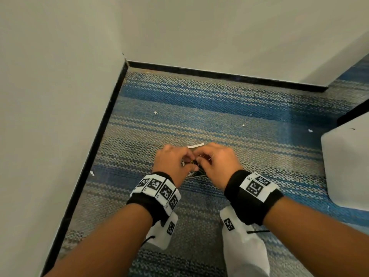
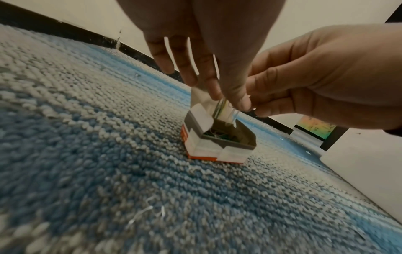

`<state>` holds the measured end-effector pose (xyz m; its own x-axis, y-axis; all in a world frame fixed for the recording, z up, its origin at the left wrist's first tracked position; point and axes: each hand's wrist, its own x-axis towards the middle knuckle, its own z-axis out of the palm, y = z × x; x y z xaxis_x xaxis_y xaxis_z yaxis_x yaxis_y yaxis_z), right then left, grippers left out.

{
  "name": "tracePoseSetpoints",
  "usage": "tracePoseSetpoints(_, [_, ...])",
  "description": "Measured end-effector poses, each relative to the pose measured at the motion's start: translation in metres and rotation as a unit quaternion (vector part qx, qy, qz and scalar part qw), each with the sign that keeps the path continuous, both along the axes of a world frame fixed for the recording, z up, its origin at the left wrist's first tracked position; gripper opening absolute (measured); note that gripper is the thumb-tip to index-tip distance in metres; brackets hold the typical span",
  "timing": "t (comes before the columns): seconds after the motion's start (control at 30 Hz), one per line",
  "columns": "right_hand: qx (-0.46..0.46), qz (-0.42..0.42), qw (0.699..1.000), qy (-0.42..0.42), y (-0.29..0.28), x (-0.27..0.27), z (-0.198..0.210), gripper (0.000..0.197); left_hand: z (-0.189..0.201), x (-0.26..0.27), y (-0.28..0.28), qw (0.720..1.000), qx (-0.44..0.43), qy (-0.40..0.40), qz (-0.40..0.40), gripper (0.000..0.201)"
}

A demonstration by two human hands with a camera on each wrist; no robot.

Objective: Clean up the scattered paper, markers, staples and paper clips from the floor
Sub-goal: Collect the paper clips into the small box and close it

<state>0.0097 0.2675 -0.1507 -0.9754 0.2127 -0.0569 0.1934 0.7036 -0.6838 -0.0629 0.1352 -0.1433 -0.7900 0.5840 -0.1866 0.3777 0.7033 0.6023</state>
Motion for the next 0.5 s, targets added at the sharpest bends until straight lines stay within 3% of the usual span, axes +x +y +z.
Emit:
tracePoseSetpoints(0.17, [-0.021,-0.028,0.999,0.001,0.002,0.004,0.008,0.015,-0.007,0.000,-0.008,0.998,0.036,0.044,-0.010,0.041])
tracePoseSetpoints(0.3, [-0.048,-0.112,0.992,-0.013,0.016,-0.005,0.006,0.025,-0.008,-0.003,-0.017,0.997,0.050,0.043,0.029,0.084])
tracePoseSetpoints(0.4, [-0.078,-0.083,0.988,-0.102,0.026,-0.013,-0.005,0.033,-0.012,-0.002,-0.023,0.998,0.014,-0.063,0.003,0.107])
tracePoseSetpoints(0.5, [-0.086,-0.054,0.988,-0.117,0.026,-0.009,-0.013,0.027,-0.022,0.001,-0.024,0.984,0.025,-0.169,0.048,0.088])
